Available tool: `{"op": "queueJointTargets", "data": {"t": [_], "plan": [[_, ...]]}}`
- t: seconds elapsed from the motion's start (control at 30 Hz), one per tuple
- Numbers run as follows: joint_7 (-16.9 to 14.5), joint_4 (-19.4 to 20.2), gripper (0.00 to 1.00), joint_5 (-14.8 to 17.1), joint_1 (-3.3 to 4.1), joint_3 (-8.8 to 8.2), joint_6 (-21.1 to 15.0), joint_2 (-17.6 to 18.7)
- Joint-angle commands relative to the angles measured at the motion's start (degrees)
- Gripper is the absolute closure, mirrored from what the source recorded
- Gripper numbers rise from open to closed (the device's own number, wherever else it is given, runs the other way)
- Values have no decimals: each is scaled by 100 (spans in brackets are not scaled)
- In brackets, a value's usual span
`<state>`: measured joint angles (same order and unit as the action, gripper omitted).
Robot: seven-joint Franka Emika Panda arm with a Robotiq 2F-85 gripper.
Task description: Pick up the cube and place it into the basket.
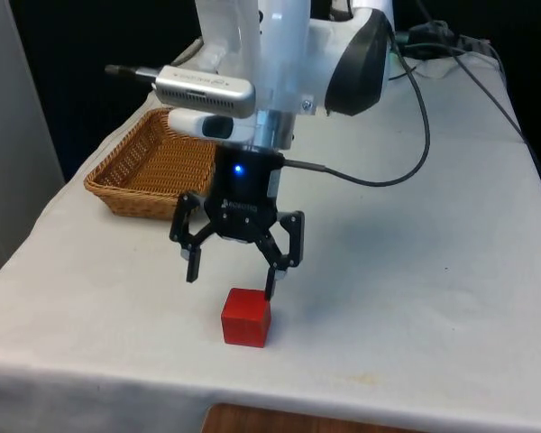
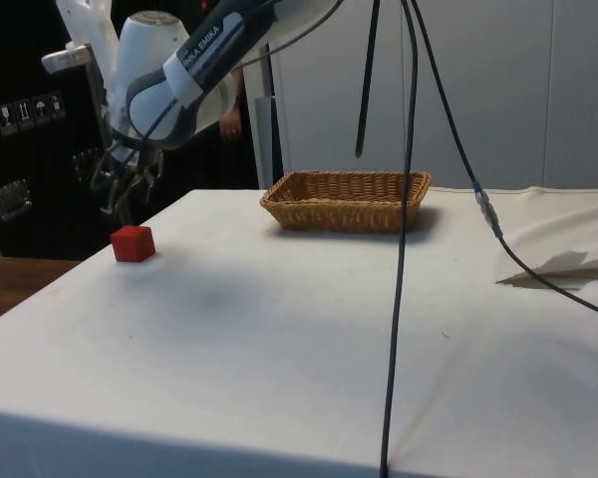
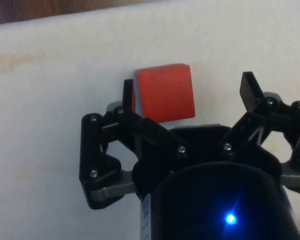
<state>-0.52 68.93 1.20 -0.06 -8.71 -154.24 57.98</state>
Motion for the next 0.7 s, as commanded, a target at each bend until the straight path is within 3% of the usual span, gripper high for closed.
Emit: {"op": "queueJointTargets", "data": {"t": [0.0, 0.03, 0.2, 0.3, 0.33, 0.37, 0.6, 0.63, 0.67], "plan": [[0, 0, 0, 17, 0, 6, -11, 11], [-63, -17, 0, 80, -46, 115, -80, 46], [-103, -17, 0, 201, -69, 178, -120, 109], [-126, -23, 0, 281, -69, 183, -143, 155], [-46, 6, 0, 229, 0, 63, -74, 115], [-132, -23, 0, 309, -69, 189, -149, 172], [-155, -46, 0, 441, -34, 149, -241, 309], [-103, 0, 0, 413, 6, 80, -218, 281], [-149, -46, 0, 441, -29, 143, -252, 321]]}}
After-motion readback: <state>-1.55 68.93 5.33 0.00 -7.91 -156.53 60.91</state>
